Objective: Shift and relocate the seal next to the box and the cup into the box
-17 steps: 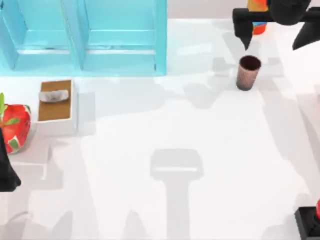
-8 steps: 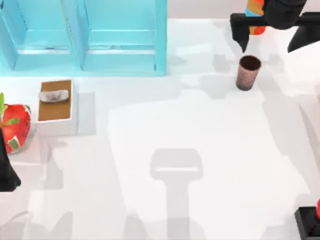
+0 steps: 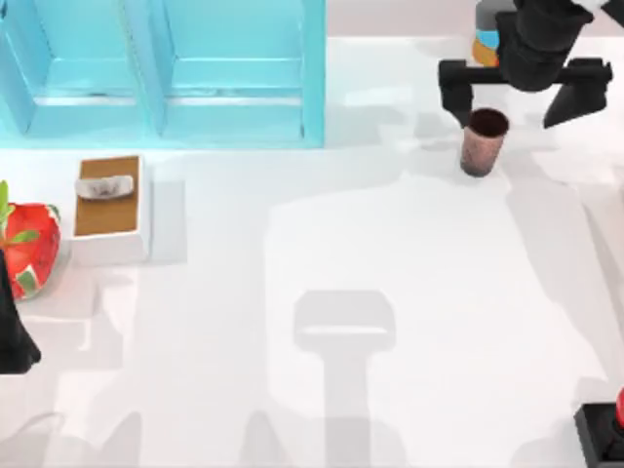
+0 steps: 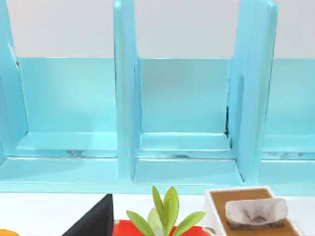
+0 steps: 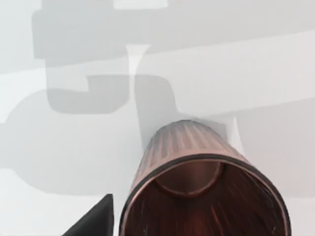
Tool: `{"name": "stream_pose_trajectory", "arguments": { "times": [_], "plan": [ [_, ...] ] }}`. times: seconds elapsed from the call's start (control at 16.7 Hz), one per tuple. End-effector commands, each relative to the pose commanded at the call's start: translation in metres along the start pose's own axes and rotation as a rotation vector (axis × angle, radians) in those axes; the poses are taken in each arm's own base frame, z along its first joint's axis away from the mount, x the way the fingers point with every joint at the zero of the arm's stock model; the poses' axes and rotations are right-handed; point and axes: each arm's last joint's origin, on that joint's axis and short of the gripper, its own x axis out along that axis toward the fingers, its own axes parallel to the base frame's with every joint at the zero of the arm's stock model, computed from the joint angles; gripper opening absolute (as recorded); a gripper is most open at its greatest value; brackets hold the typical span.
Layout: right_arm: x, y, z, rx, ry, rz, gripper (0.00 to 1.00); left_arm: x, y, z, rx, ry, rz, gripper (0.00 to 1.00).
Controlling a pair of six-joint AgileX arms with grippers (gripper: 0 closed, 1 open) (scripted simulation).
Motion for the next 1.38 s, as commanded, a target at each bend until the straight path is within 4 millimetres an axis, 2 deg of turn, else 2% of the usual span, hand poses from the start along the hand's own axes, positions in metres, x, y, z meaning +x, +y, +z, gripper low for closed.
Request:
{"name": "stream_pose_trajectory", "arguments": {
  "times": [0.18, 0.42, 1.2, 1.38],
  "plan": [
    [0.02, -0.001, -0.002, 0.0, 0.0, 0.0, 1.0, 0.0, 0.0, 0.0, 0.0, 0.0, 0.0, 1.0],
    [0.021, -0.001, -0.002, 0.0, 0.001, 0.0, 1.0, 0.0, 0.0, 0.0, 0.0, 0.0, 0.0, 1.0],
    [0.021, -0.001, -0.002, 0.0, 0.001, 0.0, 0.02, 0.0, 0.0, 0.0, 0.0, 0.0, 0.0, 1.0],
    [0.021, -0.001, -0.002, 0.0, 0.001, 0.0, 0.0, 0.0, 0.0, 0.0, 0.0, 0.0, 0.0, 1.0]
  ]
}}
